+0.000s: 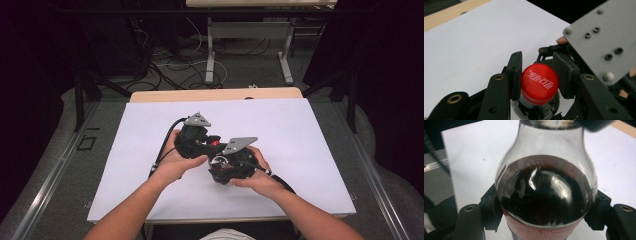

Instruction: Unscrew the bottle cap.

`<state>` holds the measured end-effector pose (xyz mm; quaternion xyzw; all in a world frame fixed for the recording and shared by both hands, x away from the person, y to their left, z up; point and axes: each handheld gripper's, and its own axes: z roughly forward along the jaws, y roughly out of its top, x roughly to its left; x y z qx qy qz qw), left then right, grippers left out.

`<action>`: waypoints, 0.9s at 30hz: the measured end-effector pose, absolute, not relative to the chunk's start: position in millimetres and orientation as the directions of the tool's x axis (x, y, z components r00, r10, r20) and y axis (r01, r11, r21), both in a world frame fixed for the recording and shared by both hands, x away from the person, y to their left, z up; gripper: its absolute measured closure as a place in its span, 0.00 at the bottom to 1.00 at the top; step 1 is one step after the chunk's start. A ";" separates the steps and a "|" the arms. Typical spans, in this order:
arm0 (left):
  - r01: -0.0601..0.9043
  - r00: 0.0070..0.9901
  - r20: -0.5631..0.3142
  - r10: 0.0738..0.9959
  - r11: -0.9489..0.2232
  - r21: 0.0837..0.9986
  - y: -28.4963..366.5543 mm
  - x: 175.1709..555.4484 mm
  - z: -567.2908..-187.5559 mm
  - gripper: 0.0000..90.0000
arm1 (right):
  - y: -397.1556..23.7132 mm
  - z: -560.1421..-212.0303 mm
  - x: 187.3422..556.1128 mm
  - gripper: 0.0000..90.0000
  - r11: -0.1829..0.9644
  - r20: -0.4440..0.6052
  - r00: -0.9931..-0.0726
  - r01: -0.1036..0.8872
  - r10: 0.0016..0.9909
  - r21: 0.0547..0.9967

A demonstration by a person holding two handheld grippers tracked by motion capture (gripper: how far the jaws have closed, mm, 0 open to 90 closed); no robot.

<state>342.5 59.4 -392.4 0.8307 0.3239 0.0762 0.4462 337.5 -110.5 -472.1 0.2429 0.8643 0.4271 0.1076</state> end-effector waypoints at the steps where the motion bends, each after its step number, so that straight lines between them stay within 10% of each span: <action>1: 0.485 0.757 -0.167 0.632 -0.373 0.791 58.0 341.0 -392.9 0.68 | -110.3 -472.2 337.7 0.34 0.519 0.017 -0.854 0.331 0.519 0.788; 12: 0.529 0.667 -0.184 0.722 -0.285 0.799 52.5 338.4 -394.7 0.62 | -110.5 -474.4 340.4 0.33 0.507 0.017 -0.830 0.357 0.558 0.785; 18: 0.491 0.783 -0.200 0.589 -0.388 0.780 66.8 350.3 -389.9 0.50 | -113.0 -472.0 338.6 0.33 0.496 0.040 -0.854 0.338 0.518 0.799; 27: 0.381 0.912 -0.228 0.340 -0.503 0.776 78.2 358.3 -388.8 0.61 | -111.7 -473.9 333.5 0.33 0.510 0.094 -0.904 0.318 0.417 0.799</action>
